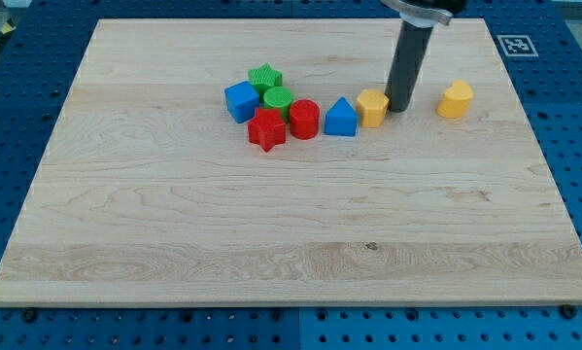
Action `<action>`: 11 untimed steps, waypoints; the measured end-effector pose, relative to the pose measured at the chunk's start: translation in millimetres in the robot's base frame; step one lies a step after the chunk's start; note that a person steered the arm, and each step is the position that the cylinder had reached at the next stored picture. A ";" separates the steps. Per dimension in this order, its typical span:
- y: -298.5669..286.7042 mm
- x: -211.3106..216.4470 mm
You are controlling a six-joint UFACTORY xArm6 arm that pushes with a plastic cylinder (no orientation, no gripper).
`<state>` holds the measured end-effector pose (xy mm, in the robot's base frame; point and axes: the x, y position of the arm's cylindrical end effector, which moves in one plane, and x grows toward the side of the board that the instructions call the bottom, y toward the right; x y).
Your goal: Move the yellow hexagon to the top of the red circle
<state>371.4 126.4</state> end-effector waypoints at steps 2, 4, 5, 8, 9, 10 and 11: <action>38.0 1.2; 47.5 46.0; 14.2 40.1; 7.0 -32.3; 20.9 -32.3; 47.9 -17.6; 47.3 8.8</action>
<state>380.2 173.6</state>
